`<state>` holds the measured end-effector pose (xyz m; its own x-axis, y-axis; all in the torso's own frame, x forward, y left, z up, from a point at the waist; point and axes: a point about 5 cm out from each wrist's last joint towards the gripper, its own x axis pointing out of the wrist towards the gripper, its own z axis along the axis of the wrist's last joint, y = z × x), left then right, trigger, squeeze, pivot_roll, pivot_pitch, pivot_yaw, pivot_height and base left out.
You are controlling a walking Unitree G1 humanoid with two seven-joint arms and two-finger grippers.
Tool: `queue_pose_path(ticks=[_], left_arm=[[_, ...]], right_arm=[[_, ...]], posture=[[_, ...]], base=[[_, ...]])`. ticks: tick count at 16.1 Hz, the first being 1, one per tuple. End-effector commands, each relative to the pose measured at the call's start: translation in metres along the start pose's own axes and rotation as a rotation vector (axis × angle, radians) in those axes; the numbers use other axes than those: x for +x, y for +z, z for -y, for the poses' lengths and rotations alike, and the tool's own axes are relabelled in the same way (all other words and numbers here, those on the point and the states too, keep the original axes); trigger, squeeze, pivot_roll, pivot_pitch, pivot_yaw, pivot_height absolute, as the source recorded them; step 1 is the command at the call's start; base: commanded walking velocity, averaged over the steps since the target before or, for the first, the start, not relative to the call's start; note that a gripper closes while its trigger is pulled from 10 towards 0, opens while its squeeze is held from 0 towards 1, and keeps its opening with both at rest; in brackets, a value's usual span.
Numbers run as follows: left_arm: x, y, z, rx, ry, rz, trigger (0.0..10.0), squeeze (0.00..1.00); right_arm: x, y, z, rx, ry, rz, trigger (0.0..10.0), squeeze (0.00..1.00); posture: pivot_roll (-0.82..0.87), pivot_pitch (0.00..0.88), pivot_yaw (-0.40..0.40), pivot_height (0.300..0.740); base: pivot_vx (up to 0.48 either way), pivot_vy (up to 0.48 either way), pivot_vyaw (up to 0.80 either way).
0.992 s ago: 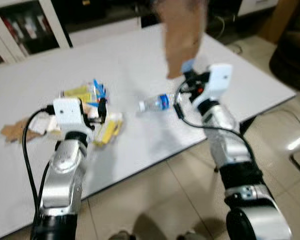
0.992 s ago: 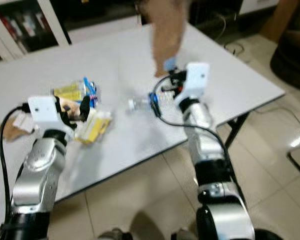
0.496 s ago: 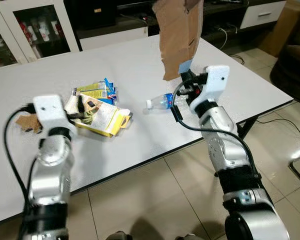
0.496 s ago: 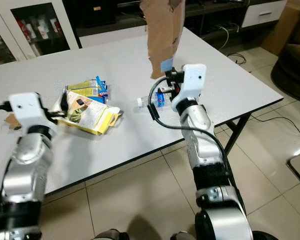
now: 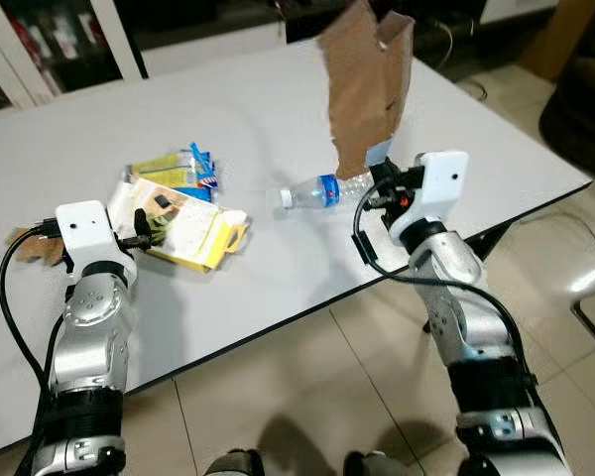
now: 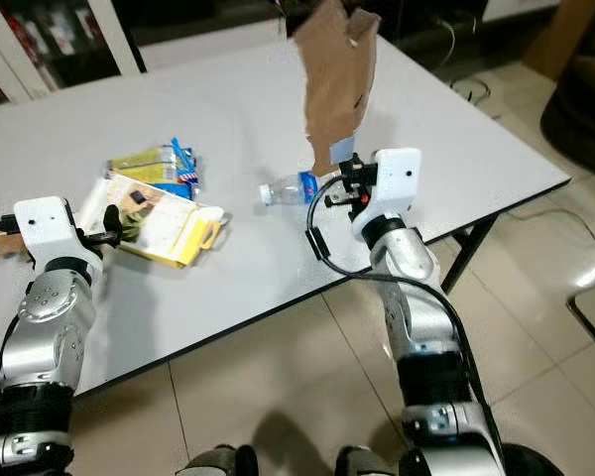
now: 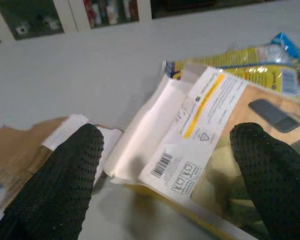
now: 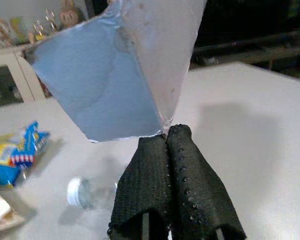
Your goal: Picking trash to rubbish bin
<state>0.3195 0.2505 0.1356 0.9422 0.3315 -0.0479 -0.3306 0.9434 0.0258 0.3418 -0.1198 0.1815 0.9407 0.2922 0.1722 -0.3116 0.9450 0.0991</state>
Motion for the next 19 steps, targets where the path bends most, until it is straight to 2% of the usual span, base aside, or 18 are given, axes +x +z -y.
queue_pose_path(ticks=[1, 4, 7, 9, 12, 16, 18, 19], left_arm=[[0.004, 0.001, -0.008, -0.002, 0.023, 0.002, 10.0, 0.0], [0.015, -0.001, -0.016, 0.012, 0.01, -0.043, 10.0, 0.0], [0.019, -0.006, -0.021, 0.015, 0.004, -0.092, 10.0, 0.0], [0.019, -0.014, -0.019, -0.049, -0.032, -0.151, 10.0, 0.0], [0.02, -0.019, -0.017, -0.05, -0.095, -0.168, 10.0, 0.0], [0.017, -0.028, -0.005, -0.066, -0.228, -0.22, 10.0, 0.0], [0.014, -0.032, -0.003, -0.094, -0.273, -0.239, 2.2, 0.0], [0.013, -0.033, -0.002, -0.115, -0.291, -0.244, 0.0, 0.0]], right_arm=[[-0.003, 0.002, -0.002, -0.003, 0.004, 0.0, 10.0, 0.0], [-0.013, -0.001, -0.005, 0.008, -0.006, -0.027, 10.0, 0.0], [-0.016, 0.0, -0.005, 0.009, -0.014, -0.035, 10.0, 0.0], [-0.017, 0.0, -0.004, 0.008, -0.018, -0.038, 10.0, 0.0], [-0.018, 0.002, -0.004, 0.007, -0.02, -0.046, 10.0, 0.0], [-0.017, 0.002, -0.006, 0.008, -0.02, -0.05, 10.0, 0.0], [-0.017, 0.002, -0.005, 0.008, -0.022, -0.052, 10.0, 0.0], [-0.017, 0.001, -0.006, 0.009, -0.022, -0.053, 10.0, 0.0]], posture=[[-0.08, 0.237, 0.077, 0.74], [-0.09, 0.263, 0.089, 0.74], [-0.09, 0.268, 0.091, 0.74], [-0.09, 0.268, 0.09, 0.74], [-0.1, 0.264, 0.09, 0.74], [-0.1, 0.259, 0.091, 0.74], [-0.1, 0.259, 0.091, 0.74], [-0.1, 0.259, 0.091, 0.74]], base=[[0.0, 0.0, 0.0], [0.0, 0.0, 0.0], [0.0, 0.0, 0.0], [0.0, 0.0, 0.0], [0.0, 0.0, 0.0], [0.0, 0.0, 0.0], [0.0, 0.0, 0.0], [0.0, 0.0, 0.0]])
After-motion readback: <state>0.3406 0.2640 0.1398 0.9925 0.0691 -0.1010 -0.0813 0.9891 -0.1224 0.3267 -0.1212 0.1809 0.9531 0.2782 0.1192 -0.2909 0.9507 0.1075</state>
